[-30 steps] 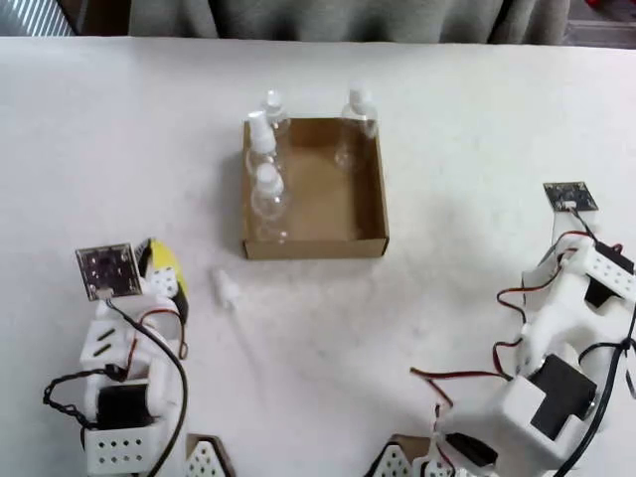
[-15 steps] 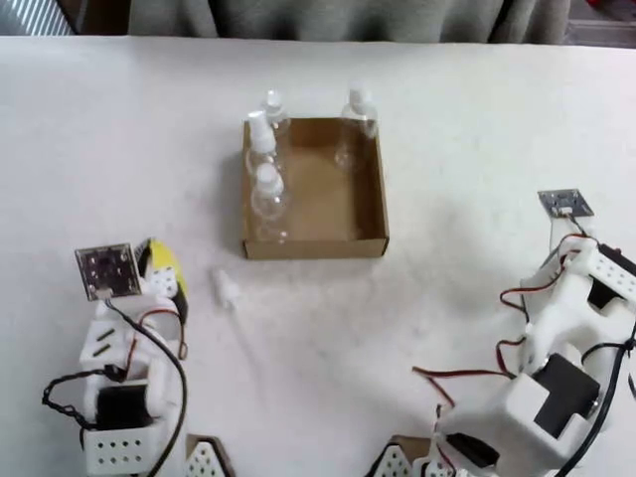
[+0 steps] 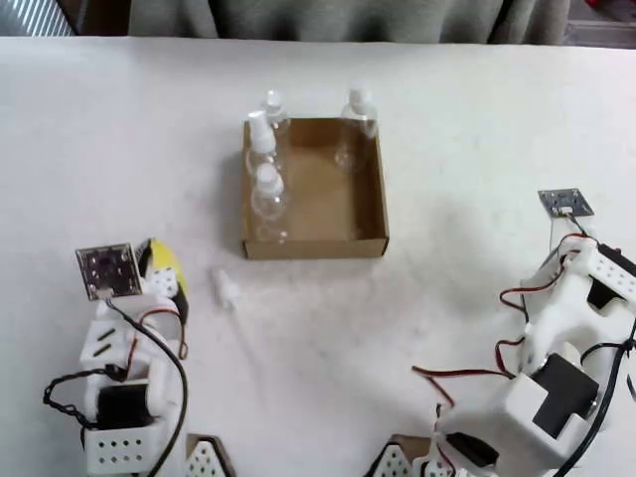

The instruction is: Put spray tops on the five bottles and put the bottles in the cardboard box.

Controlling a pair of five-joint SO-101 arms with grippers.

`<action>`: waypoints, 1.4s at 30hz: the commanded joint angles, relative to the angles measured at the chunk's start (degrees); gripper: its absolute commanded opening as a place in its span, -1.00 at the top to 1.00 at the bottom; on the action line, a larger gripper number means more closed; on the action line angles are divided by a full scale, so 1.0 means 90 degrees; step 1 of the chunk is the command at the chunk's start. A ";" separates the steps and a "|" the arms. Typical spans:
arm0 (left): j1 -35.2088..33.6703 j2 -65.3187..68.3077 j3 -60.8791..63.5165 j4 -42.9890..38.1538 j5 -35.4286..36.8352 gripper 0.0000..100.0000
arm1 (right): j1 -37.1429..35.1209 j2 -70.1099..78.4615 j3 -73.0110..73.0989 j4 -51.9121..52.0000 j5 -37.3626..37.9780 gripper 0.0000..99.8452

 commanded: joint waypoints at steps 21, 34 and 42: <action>0.0073 -0.0063 -0.1348 0.1446 -0.0059 0.96 | -0.0063 0.0640 -0.0420 0.0034 -0.0332 0.97; 0.0864 0.1451 -0.3897 0.2618 -0.0039 0.96 | -0.0630 -0.0220 0.0781 0.0220 -0.2393 0.97; 0.1441 0.4420 -0.5343 0.3429 -0.0029 0.96 | -0.0747 -0.1167 0.1827 -0.0523 -0.2442 0.97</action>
